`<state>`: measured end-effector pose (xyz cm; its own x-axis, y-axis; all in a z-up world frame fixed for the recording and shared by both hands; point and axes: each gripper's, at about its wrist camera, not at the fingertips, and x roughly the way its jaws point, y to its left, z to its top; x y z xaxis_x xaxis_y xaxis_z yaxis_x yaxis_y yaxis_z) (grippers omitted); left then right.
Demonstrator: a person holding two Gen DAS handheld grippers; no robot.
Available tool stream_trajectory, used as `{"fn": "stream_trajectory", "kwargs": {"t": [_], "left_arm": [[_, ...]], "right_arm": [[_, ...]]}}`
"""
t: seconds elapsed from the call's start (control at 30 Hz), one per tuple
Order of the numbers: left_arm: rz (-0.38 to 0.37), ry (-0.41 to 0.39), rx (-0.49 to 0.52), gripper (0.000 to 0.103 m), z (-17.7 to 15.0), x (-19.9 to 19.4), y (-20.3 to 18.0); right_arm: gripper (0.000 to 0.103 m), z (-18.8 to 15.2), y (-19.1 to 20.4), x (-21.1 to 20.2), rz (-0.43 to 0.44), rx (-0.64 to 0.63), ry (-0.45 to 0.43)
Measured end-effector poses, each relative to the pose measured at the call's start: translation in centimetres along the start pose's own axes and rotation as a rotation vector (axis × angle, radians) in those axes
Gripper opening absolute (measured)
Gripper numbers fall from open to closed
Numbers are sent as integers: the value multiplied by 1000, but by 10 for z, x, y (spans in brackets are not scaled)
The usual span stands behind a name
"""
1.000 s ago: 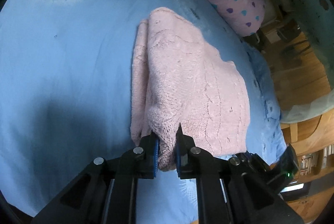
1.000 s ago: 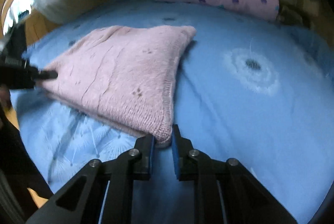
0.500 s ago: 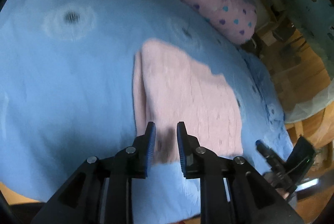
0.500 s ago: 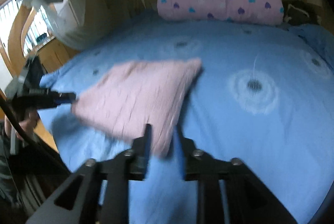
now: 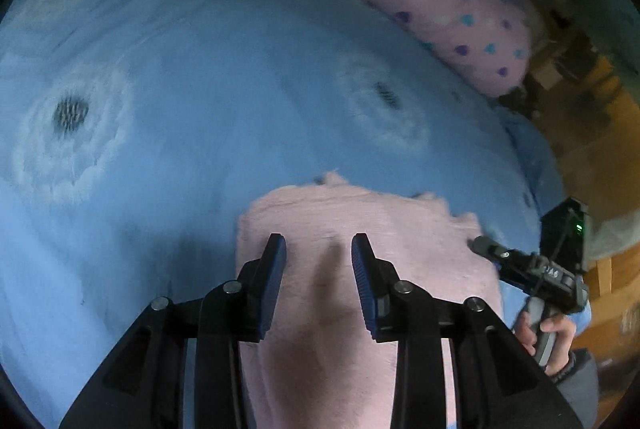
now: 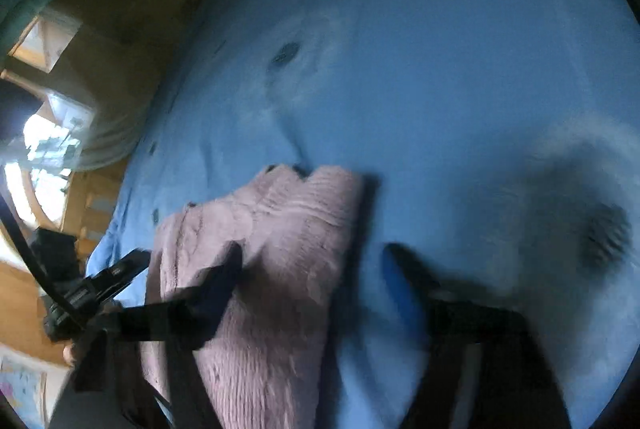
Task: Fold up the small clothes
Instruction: 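Grasp the cardigan edge with the right gripper, tuck it under, release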
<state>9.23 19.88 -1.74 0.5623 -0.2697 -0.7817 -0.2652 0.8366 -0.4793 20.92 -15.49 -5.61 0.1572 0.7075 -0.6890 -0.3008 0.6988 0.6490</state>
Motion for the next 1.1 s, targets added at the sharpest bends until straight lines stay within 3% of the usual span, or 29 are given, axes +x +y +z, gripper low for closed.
{"fn": "stream_trajectory", "kwargs": {"t": [0.07, 0.13, 0.2, 0.27, 0.3, 0.37, 0.43, 0.5, 0.57, 0.63, 0.67, 0.77, 0.83, 0.87, 1.1], "left_arm": [[-18, 19, -28, 27, 0, 5, 7], [-29, 13, -39, 27, 0, 3, 10], [-33, 0, -44, 27, -1, -1, 13], [-34, -10, -49, 27, -1, -4, 14], [-31, -15, -50, 27, -2, -6, 15], [-22, -25, -47, 27, -5, -12, 14], [-8, -42, -30, 27, -8, -19, 10], [-6, -68, 17, 27, -16, -32, 3], [-9, -86, 55, 27, -21, -40, -6], [-21, -98, 78, 27, -26, -45, -14], [-31, -96, 86, 27, -30, -46, -17], [-39, -69, 107, 27, -36, -40, -24], [-21, -49, 111, 27, -38, -32, -25], [-11, -35, 108, 27, -40, -28, -25], [10, -4, 115, 27, -47, -17, -23]], "right_arm": [[9, -1, 17, 0, -24, -123, -67], [9, -6, 34, -6, 16, -274, -148], [10, -12, 36, -6, 12, -328, -200], [14, -11, 27, 9, -99, -312, -150], [21, -11, 21, 16, -132, -290, -125], [26, -9, 7, 17, -79, -200, -119], [34, -6, 3, 11, -81, -115, -108], [37, -9, 7, -3, -102, -78, -136], [37, -17, 18, -23, -67, -91, -188], [22, -31, 40, -36, 5, -168, -185], [6, -38, 51, -38, 16, -213, -172], [1, -58, 76, -22, -17, -334, -92], [0, -65, 76, 10, -85, -309, 11], [0, -66, 70, 22, -78, -276, 47], [0, -57, 68, 28, -35, -272, 17]]}}
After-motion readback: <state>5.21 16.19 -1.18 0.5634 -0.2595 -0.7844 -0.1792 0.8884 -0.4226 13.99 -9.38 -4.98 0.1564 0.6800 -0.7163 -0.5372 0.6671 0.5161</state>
